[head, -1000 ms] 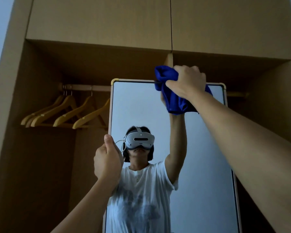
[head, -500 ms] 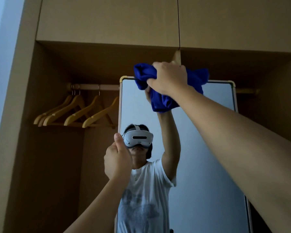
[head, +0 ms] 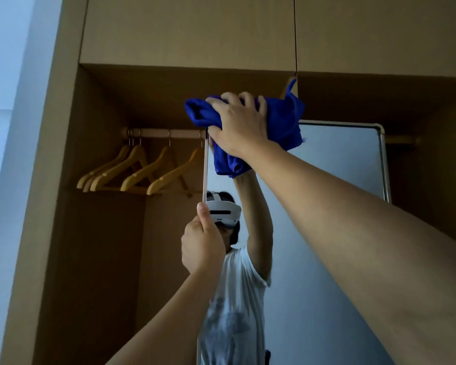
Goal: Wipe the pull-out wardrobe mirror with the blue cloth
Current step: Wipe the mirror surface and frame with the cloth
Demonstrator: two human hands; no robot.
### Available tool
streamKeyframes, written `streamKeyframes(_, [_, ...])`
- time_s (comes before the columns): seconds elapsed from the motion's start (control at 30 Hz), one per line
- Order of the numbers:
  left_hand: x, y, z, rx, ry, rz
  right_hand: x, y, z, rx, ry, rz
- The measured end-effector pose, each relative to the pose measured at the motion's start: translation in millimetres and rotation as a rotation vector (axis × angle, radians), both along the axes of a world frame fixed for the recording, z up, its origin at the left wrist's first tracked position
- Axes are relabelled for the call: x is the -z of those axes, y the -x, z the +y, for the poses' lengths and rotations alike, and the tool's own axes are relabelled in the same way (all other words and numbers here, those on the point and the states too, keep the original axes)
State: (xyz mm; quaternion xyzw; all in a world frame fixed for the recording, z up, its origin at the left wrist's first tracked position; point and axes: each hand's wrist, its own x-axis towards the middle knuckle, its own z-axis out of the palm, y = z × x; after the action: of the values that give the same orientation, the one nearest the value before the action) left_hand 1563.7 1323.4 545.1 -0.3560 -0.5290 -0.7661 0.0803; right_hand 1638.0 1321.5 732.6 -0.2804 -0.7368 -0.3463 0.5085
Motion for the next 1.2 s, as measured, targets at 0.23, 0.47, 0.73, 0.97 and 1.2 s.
streamKeyframes(0.23, [1.3,1.7,-5.2,0.132,-0.02,-0.024,45.5,-11.3,11.2,-0.003,-0.092,0.031])
streamKeyframes(0.47, [6.5,7.0,-14.0,0.443,-0.088,-0.132,90.9,-22.0,11.1,0.018,-0.118,0.011])
streamKeyframes(0.73, [21.7,2.3,-32.8,0.578,-0.086,-0.137,136.2,-38.6,11.1,0.026,-0.125,0.022])
streamKeyframes(0.97, [42.8,4.4,-48.4,0.423,-0.007,0.038,117.7,-79.7,0.0,-0.363,-0.132,0.375])
streamKeyframes(1.2, [41.1,-1.0,-47.5,0.448,-0.017,-0.119,79.4,-102.4,-46.4,-0.627,-0.398,0.751])
